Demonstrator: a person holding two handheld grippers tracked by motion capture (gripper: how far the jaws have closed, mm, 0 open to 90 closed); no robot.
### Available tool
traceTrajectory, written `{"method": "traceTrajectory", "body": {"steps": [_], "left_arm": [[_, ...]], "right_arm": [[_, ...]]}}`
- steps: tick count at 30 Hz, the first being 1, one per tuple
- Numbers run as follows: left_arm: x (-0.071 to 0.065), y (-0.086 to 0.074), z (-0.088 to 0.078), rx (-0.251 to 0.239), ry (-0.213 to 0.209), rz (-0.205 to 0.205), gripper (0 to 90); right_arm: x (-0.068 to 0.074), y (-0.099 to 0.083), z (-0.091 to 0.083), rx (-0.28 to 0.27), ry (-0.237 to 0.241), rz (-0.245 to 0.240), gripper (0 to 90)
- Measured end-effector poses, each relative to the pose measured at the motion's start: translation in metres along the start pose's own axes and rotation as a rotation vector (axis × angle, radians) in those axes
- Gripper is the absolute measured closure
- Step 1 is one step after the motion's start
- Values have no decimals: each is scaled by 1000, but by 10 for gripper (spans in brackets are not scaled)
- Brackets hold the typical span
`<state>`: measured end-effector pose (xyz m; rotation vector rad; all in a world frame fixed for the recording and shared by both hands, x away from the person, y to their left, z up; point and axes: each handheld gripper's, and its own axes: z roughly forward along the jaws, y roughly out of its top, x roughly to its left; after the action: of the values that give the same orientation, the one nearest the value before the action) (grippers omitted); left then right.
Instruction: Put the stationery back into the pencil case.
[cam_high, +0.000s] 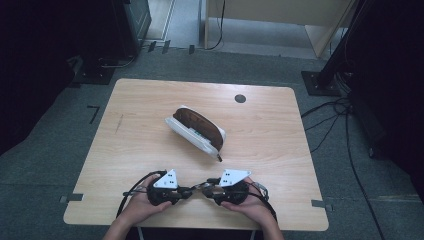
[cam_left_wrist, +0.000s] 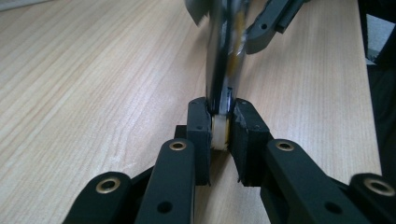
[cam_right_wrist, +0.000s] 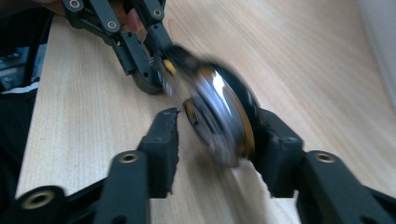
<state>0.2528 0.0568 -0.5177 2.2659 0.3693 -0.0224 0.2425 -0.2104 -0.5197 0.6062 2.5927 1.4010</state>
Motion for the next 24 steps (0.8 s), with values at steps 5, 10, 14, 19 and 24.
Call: {"method": "traceTrajectory", "body": {"steps": [5,10,14,19,24], "left_arm": [[0,0,0,-2,-2,-2,798],[0,0,0,-1,-3,-1,797],[1,0,0,-4,6,-6,786],[3,0,-1,-13,49,-28,657],[3,0,-2,-18,90,-51,548]], "right_arm": [[-2,0,-4,-40,12,6,518],[-3,-1,-4,-40,17,-5,559],[-4,-2,-6,-36,40,-12,601],[0,-3,-9,-10,98,-53,732],[4,0,-7,0,77,-61,741]]}}
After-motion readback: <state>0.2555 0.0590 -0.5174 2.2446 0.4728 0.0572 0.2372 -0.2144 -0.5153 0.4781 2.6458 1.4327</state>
